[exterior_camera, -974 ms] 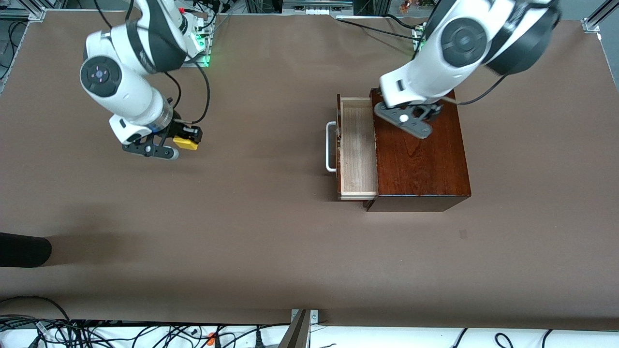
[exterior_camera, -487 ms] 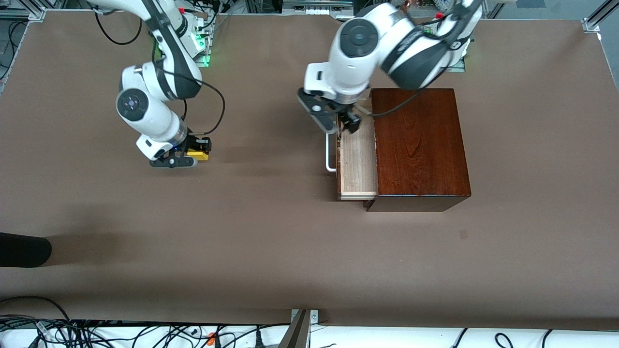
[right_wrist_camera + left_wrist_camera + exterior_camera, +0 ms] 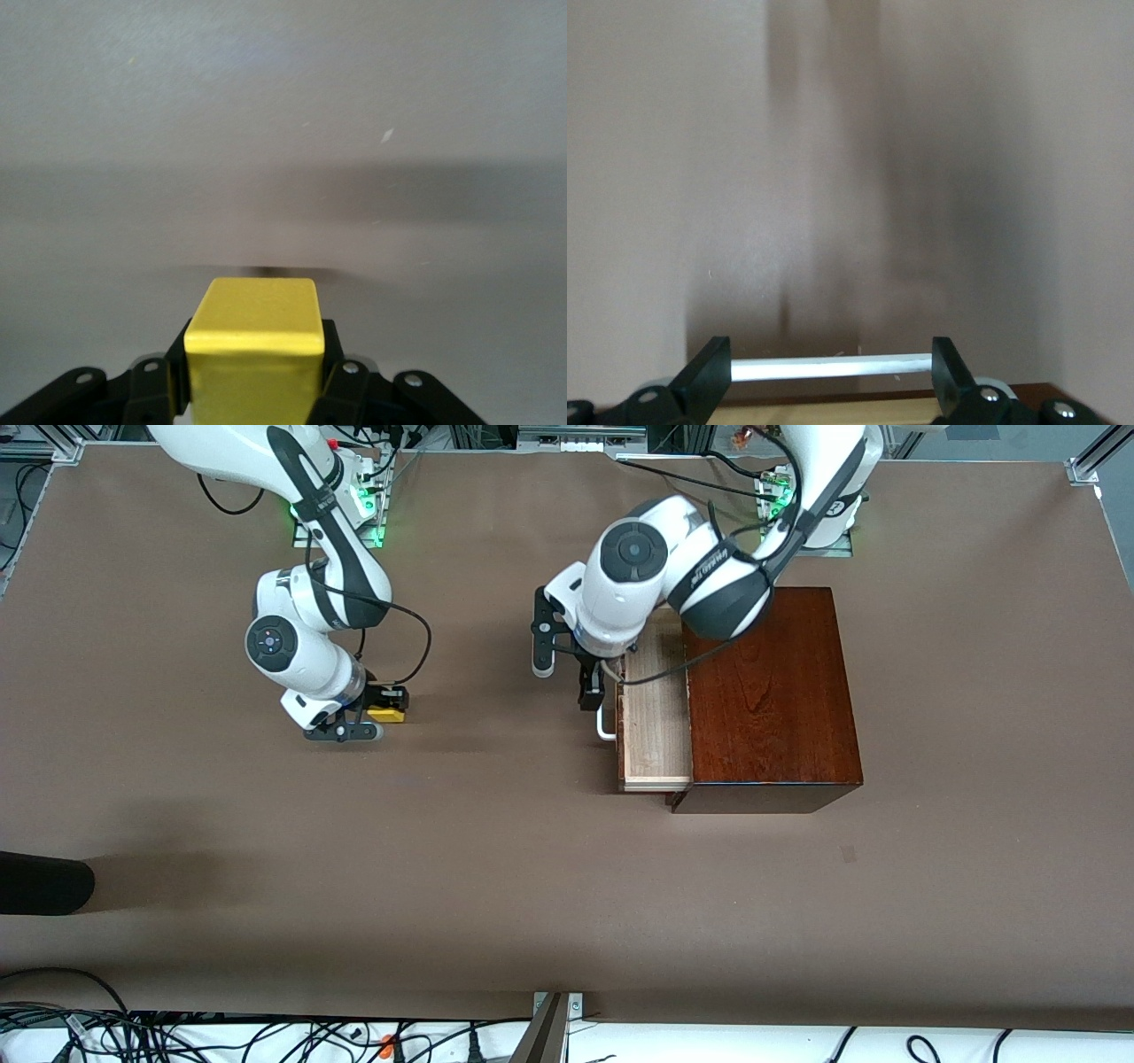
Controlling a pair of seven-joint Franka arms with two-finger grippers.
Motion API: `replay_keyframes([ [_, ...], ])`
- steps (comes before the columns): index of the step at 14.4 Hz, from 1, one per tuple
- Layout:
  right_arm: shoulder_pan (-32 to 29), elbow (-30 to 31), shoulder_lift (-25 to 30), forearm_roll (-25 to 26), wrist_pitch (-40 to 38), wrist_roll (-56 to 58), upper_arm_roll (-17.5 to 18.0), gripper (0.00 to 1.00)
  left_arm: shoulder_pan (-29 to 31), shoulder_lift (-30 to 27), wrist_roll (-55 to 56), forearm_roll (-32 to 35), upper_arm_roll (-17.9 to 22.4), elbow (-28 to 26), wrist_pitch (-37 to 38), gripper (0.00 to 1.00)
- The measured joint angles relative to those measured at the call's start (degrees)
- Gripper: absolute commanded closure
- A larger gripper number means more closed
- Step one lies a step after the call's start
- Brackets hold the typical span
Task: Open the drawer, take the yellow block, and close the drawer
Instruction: 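Place the block with the right gripper while the left gripper pushes the drawer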
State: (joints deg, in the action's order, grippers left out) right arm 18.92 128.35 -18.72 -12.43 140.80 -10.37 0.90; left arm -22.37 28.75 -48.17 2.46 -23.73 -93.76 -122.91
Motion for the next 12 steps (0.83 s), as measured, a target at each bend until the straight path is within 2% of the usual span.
replay_keyframes([
  [1, 0.01, 0.02, -0.27, -0.52, 0.39, 0.0, 0.52, 0.9, 0.01, 0.81, -1.96, 0.53, 0.14, 0.04, -0.34, 0.0],
  [2, 0.02, 0.04, -0.52, -0.76, 0.56, 0.0, 0.9, 0.76, 0.0, 1.54, -2.91, 2.16, 0.15, 0.04, -0.66, 0.0],
  [4, 0.02, 0.07, -1.15, -0.81, 0.63, 0.0, 1.22, 0.26, -0.09, 2.79, -3.23, 4.49, 0.12, 0.0, -0.96, 0.0],
  [6, 0.01, 0.07, -1.83, -0.96, 0.81, -0.11, 1.21, 0.01, -0.21, 3.99, -3.86, 5.01, 0.1, -0.26, -2.17, 0.0],
  [12, 0.0, -1.14, -0.75, -1.04, -1.04, -0.12, 1.11, 0.0, -0.74, 5.54, -4.02, 7.25, -0.22, -0.86, -5.33, 0.0],
])
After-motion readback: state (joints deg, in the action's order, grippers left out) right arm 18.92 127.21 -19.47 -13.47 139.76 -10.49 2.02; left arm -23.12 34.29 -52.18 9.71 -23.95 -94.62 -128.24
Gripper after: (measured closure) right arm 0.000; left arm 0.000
